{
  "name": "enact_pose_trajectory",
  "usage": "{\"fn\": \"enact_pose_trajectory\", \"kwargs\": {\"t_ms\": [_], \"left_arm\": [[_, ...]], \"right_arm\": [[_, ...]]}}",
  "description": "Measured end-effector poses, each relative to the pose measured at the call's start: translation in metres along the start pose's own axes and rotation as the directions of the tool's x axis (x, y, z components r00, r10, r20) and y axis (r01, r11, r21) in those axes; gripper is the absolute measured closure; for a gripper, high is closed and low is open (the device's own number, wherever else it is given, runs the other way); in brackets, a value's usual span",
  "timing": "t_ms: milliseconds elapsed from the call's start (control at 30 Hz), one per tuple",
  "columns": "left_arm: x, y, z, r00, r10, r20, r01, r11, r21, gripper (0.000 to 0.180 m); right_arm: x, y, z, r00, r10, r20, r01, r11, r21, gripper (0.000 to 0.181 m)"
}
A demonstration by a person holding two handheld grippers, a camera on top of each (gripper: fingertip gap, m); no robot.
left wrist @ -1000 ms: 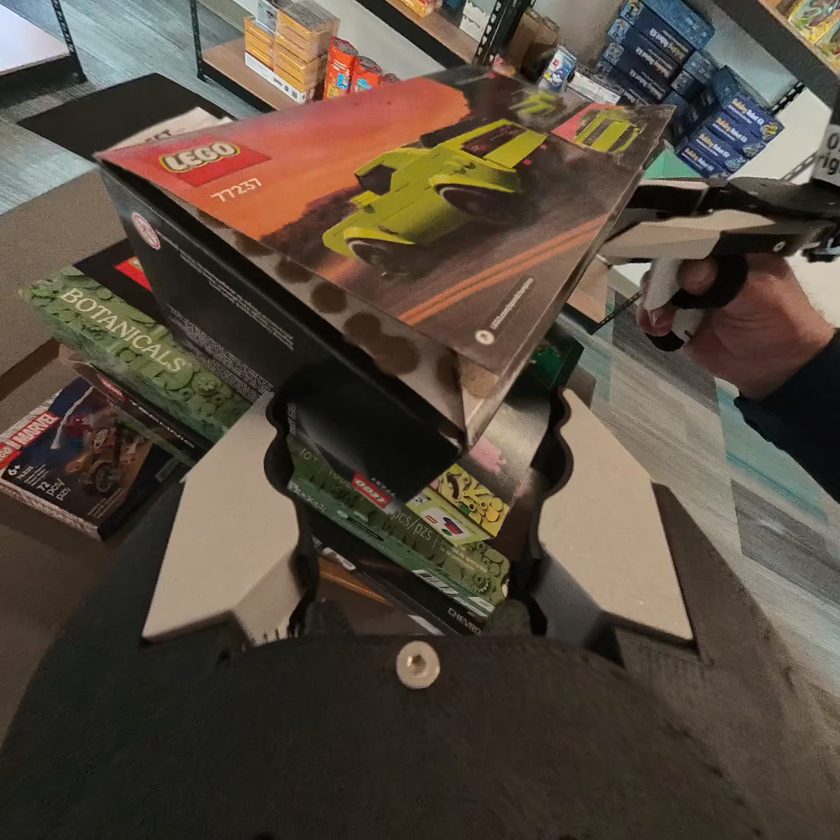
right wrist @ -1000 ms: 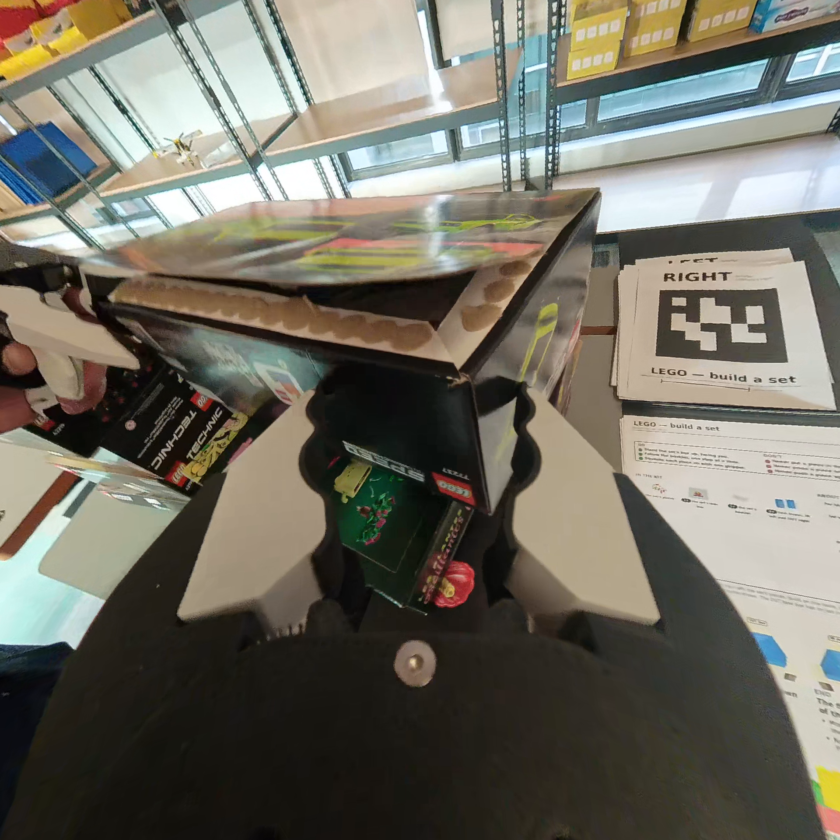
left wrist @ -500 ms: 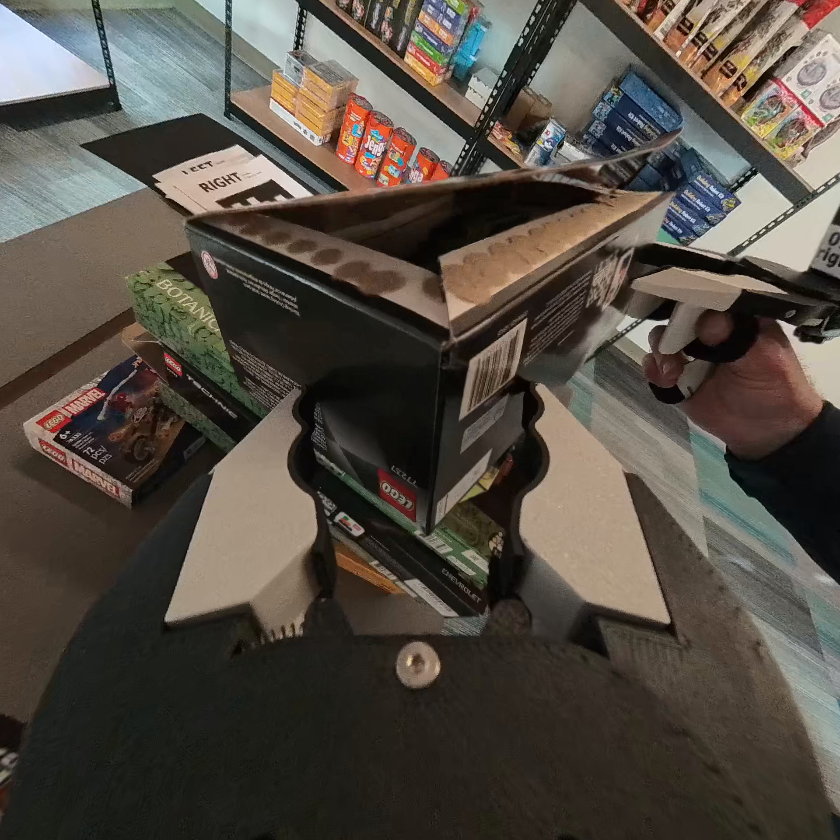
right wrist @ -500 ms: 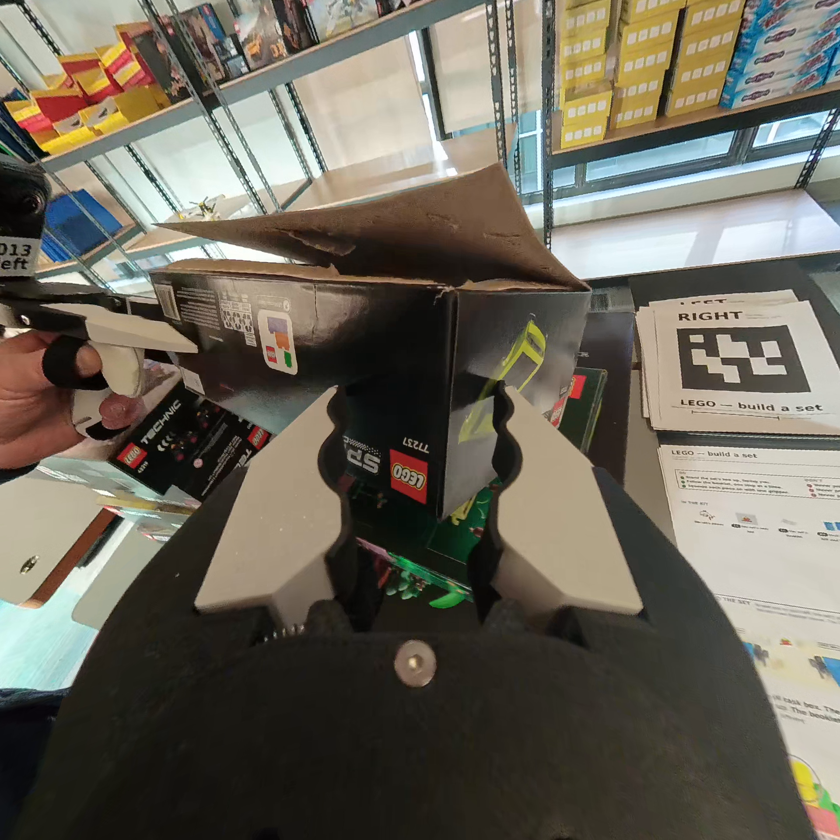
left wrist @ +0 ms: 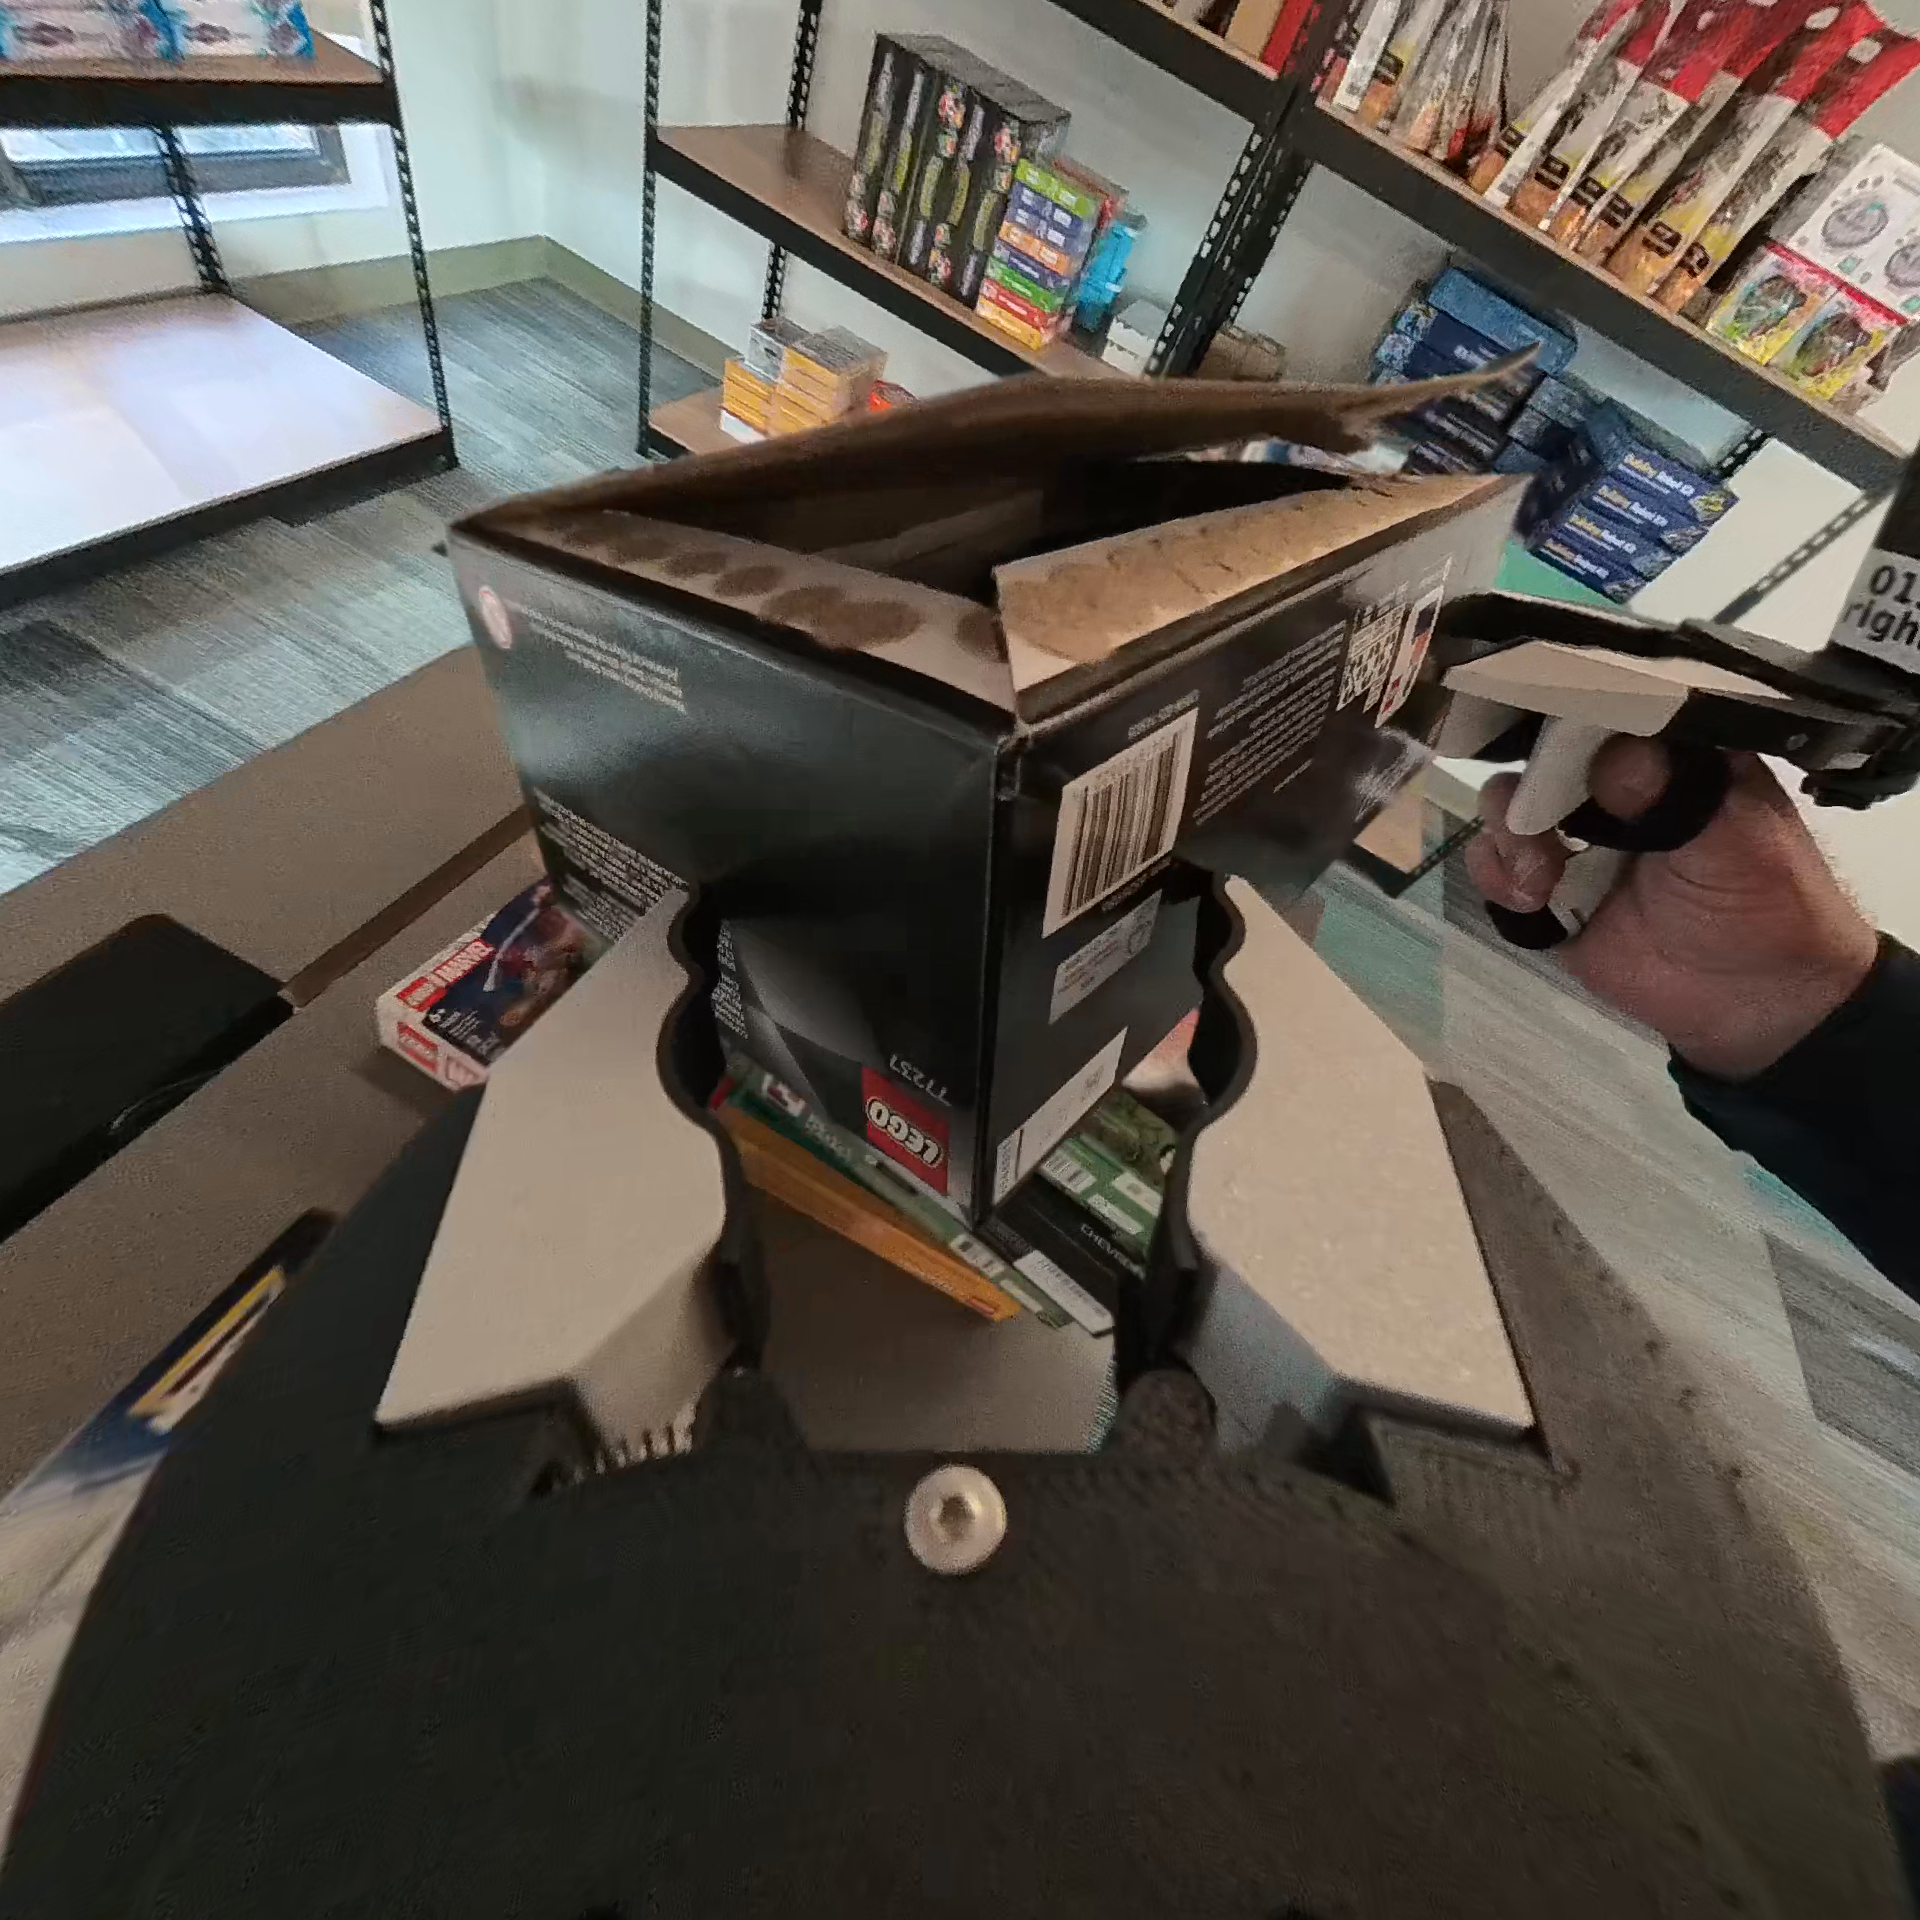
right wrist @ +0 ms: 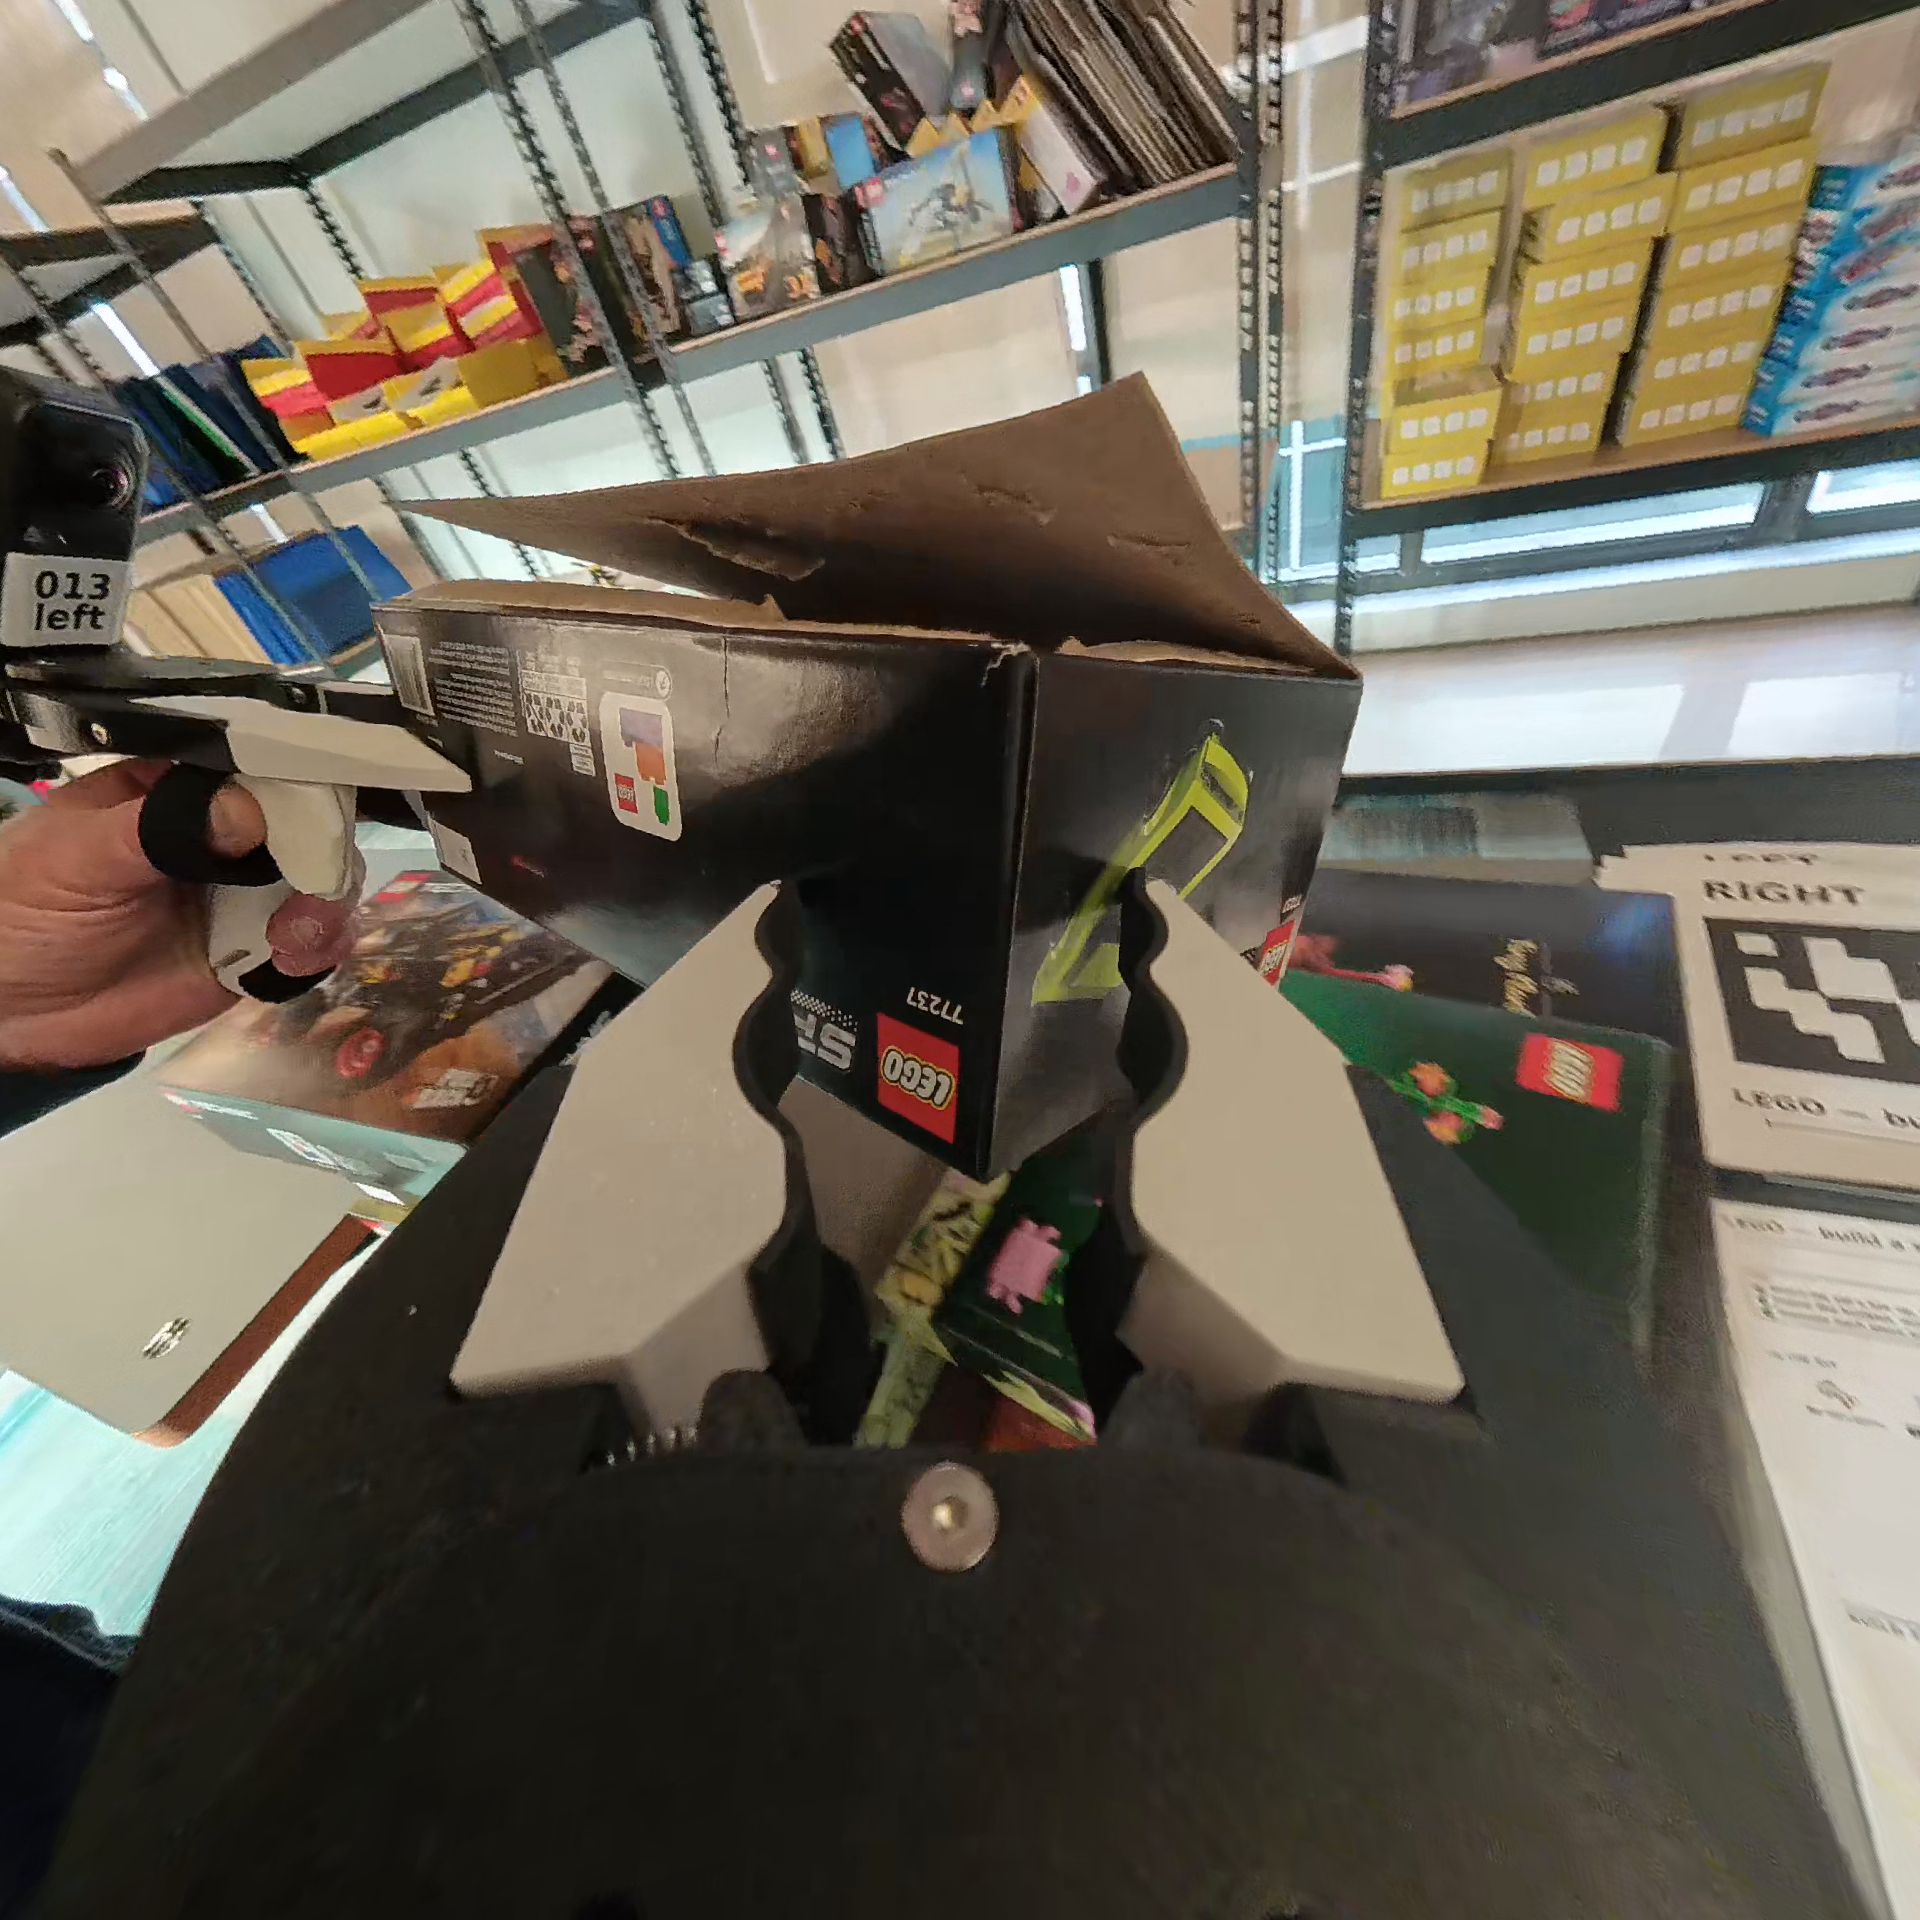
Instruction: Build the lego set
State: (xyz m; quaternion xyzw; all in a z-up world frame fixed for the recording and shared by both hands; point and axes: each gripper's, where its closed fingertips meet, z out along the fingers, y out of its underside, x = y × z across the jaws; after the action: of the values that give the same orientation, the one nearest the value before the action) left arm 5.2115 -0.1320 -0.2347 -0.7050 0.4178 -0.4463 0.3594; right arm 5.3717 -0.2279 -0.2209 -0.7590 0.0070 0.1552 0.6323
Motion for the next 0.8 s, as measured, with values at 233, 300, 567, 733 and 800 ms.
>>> {"fn": "enact_pose_trajectory", "kwargs": {"t_ms": [233, 300, 567, 733, 800], "left_arm": [[-0.037, 0.011, -0.104, 0.985, 0.019, 0.17, -0.022, 1.0, 0.017, 0.09], [-0.05, 0.018, -0.135, 0.976, -0.004, 0.216, -0.006, 0.999, 0.043, 0.09], [-0.111, 0.124, -0.21, 0.934, -0.016, 0.357, 0.043, 0.997, -0.066, 0.084], [-0.127, 0.146, -0.235, 0.912, 0.003, 0.409, 0.045, 0.993, -0.108, 0.083], [-0.13, 0.147, -0.24, 0.915, -0.005, 0.403, 0.051, 0.993, -0.104, 0.082]], "right_arm": [[-0.083, 0.012, 0.061, 0.981, -0.03, 0.19, 0.038, 0.999, -0.037, 0.121], [-0.11, 0.021, 0.08, 0.969, -0.03, 0.245, 0.045, 0.998, -0.055, 0.121], [-0.195, 0.087, 0.141, 0.913, -0.08, 0.401, 0.162, 0.971, -0.175, 0.121], [-0.215, 0.119, 0.156, 0.902, -0.098, 0.421, 0.222, 0.941, -0.256, 0.122], [-0.221, 0.121, 0.159, 0.892, -0.114, 0.437, 0.249, 0.932, -0.264, 0.122]]}}
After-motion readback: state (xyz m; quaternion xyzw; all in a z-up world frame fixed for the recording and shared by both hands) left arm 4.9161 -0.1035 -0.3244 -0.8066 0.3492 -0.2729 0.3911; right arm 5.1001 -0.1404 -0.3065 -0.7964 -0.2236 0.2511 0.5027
